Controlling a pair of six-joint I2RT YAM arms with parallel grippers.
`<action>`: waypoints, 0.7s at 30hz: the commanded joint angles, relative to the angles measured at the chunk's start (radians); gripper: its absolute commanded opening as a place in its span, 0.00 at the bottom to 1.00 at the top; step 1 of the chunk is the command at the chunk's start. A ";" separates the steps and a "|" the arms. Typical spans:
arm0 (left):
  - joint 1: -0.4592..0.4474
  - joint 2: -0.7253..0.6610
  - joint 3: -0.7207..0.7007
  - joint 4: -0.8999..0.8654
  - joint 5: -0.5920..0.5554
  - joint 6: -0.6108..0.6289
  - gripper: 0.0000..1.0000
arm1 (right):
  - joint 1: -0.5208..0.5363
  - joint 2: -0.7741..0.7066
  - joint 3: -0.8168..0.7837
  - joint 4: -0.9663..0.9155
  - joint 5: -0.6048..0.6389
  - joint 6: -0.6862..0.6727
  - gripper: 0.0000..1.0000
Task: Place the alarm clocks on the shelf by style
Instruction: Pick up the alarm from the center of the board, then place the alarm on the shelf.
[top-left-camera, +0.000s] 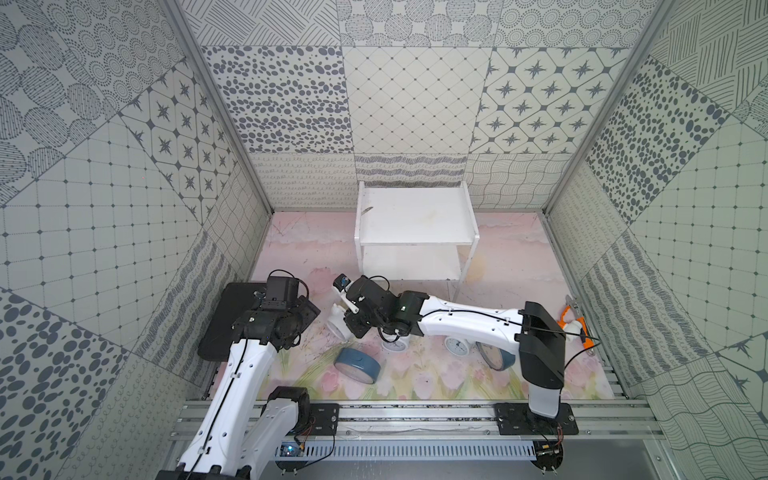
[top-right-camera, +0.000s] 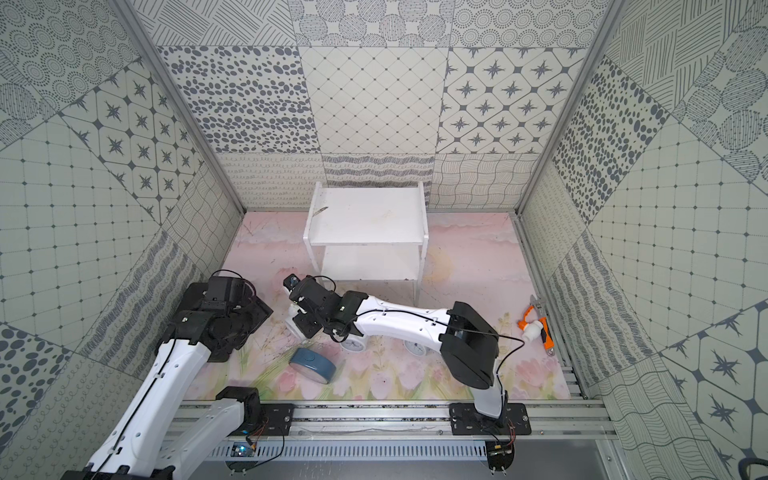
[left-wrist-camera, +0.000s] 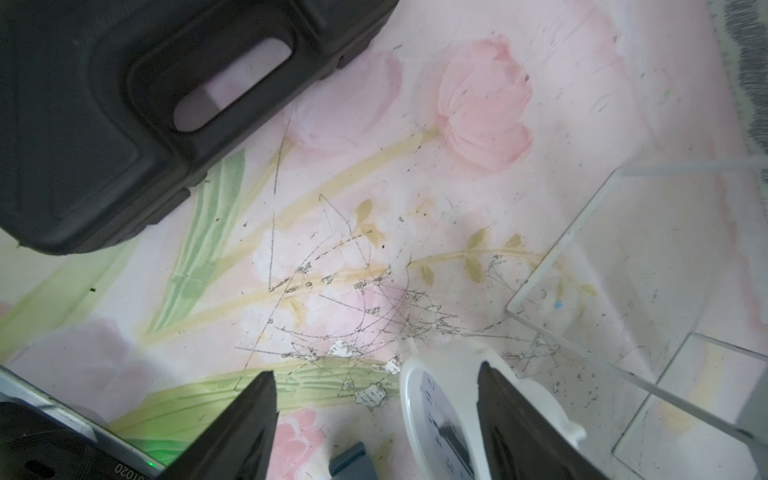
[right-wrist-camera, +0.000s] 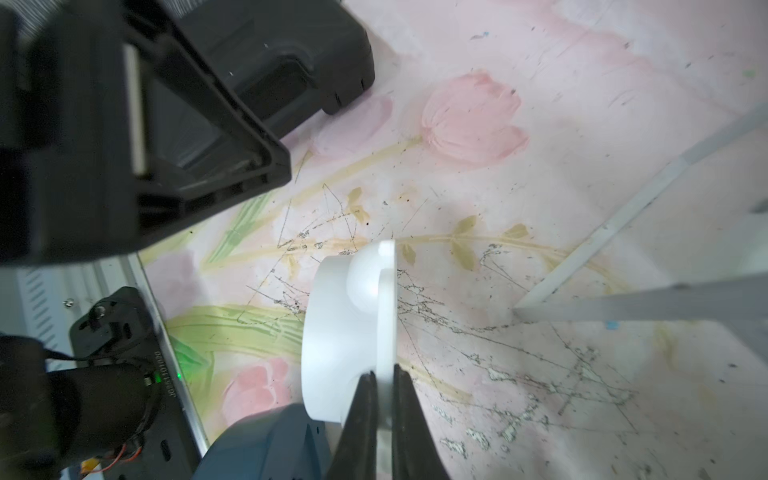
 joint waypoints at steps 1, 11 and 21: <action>0.009 -0.024 0.069 -0.028 -0.079 0.065 0.80 | 0.004 -0.205 -0.081 0.068 0.029 0.036 0.00; -0.010 -0.112 -0.034 0.441 0.463 0.118 0.70 | 0.005 -0.664 -0.340 -0.067 0.103 0.137 0.00; -0.328 -0.157 -0.108 0.939 0.914 0.121 0.81 | -0.229 -0.900 -0.515 -0.065 -0.437 0.237 0.00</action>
